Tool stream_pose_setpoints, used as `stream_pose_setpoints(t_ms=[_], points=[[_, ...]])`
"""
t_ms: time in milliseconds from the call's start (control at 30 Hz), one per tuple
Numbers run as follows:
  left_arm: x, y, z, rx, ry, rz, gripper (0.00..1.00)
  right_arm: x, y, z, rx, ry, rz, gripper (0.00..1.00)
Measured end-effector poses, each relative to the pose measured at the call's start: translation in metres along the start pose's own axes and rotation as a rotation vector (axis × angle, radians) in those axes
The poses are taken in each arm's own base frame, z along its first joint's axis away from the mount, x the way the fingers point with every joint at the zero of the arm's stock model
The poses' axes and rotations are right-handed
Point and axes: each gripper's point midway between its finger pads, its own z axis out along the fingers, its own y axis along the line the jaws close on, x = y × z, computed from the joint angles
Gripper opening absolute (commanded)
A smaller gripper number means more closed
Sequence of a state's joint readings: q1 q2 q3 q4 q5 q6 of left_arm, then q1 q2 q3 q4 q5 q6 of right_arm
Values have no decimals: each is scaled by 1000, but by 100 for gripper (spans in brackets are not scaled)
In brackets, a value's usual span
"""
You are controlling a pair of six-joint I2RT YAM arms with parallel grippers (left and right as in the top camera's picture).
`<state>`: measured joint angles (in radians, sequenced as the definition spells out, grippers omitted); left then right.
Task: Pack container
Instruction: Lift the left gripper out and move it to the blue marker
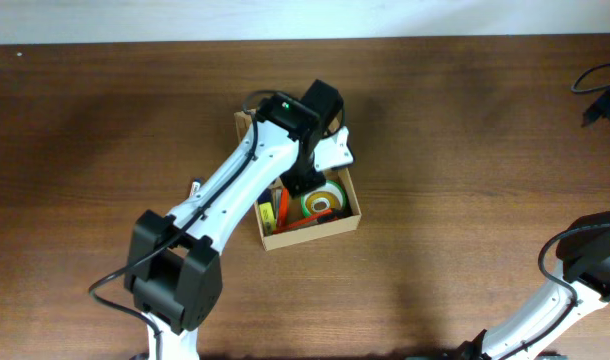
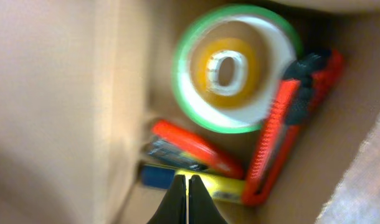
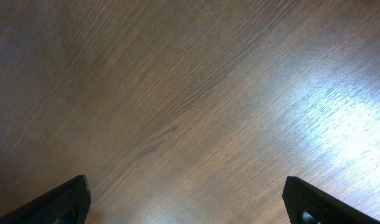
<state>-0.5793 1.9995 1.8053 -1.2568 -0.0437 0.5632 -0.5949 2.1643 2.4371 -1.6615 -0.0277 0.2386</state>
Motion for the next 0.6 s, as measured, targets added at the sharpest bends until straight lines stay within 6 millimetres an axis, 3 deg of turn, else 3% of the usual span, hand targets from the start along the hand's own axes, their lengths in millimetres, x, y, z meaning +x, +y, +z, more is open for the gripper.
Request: stream_pose_setpoints(t_ms=[167,300,400,467,533,600], points=[[16,35,-45,-166,-44,-144,2,0,0,0,0,0,0,99],[47,68,-123,-360,-171,-311,2,0,0,0,0,0,0,99],[88,84,-192,-501,-297,-472,2,0,0,0,0,0,0,99],[127,89,-229,-577,-357,-607,3,0,0,0,0,0,0,99],[168,93,-246,-625,-363,-743,10,0,0,0,0,0,0,99],[205,97,-240,-632,-331,-869,21,0,0,0,0,0,0,99]])
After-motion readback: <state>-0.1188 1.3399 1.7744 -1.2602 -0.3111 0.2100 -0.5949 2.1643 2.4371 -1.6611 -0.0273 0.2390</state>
